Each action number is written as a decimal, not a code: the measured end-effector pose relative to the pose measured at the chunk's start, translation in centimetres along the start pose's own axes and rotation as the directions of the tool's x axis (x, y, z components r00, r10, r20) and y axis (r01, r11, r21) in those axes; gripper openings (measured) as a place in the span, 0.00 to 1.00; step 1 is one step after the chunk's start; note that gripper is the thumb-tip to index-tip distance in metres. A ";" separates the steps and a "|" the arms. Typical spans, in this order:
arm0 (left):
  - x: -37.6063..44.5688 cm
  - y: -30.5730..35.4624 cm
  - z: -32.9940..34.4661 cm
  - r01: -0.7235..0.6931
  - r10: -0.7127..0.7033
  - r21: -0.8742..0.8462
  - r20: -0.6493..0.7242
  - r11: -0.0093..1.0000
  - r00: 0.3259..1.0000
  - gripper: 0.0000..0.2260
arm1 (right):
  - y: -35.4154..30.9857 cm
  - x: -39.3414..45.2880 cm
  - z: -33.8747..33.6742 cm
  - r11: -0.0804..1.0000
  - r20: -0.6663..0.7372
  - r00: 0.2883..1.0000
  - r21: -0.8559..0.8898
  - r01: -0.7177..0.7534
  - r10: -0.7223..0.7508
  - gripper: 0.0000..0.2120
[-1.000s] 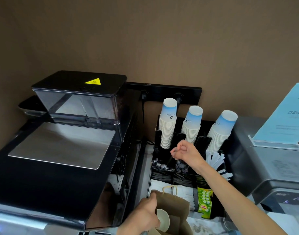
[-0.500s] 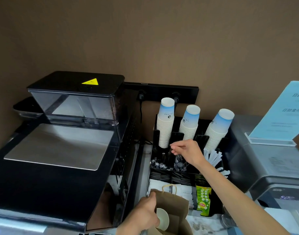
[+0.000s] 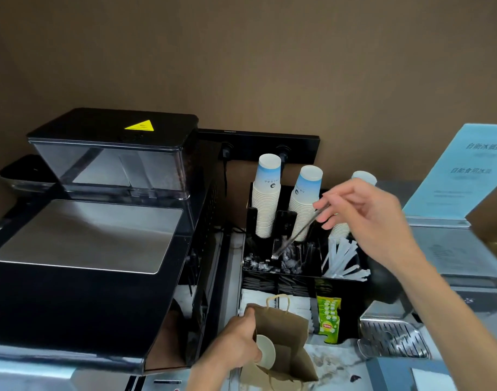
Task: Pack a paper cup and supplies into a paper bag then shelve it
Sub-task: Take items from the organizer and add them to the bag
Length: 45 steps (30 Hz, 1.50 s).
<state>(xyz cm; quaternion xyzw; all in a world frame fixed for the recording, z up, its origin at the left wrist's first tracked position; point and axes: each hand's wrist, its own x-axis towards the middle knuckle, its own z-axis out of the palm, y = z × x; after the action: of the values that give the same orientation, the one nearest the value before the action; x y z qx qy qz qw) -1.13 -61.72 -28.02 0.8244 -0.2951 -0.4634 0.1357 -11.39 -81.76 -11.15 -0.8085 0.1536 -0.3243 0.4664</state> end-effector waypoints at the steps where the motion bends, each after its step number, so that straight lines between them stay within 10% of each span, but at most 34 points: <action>1: 0.0 -0.1 0.0 -0.002 0.002 -0.003 -0.006 1.000 1.000 0.37 | -1.1 -0.7 -0.7 1.000 0.002 1.000 0.017 0.016 -0.016 0.06; 9: 0.3 -0.6 0.2 -0.020 0.020 0.019 0.001 1.000 1.000 0.39 | -5.8 -7.2 -2.7 1.000 0.244 0.970 0.004 -0.012 0.011 0.06; 15: 0.3 -0.5 0.1 -0.014 0.011 0.058 0.055 0.998 0.998 0.45 | -0.2 -9.8 2.8 0.936 0.526 0.791 -0.312 -0.162 0.312 0.05; 26: -0.2 -0.8 0.4 -0.043 0.043 0.000 0.037 0.999 0.998 0.40 | 8.9 -12.4 11.3 0.773 0.520 0.573 -0.401 -0.491 0.634 0.10; 33: -0.5 -0.6 0.5 -0.050 0.050 -0.011 0.035 0.999 0.998 0.41 | 10.4 -10.1 14.0 0.703 0.585 0.399 -0.646 -0.298 0.706 0.12; 38: -0.7 -0.6 0.6 -0.034 0.034 0.004 0.039 0.999 0.999 0.47 | 11.3 -10.1 15.4 0.608 0.622 0.188 -0.580 -0.542 0.760 0.17; 45: -1.0 -0.9 0.4 -0.034 0.035 -0.024 0.023 0.999 0.999 0.47 | 11.5 -10.2 16.0 0.576 0.670 0.083 -0.560 -0.596 0.738 0.22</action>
<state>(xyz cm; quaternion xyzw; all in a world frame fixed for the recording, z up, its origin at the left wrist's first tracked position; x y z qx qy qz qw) -1.61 -60.37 -27.97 0.8120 -0.3054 -0.4743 0.1500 -7.59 -71.59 -30.50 -0.7180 0.2698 0.3908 0.5088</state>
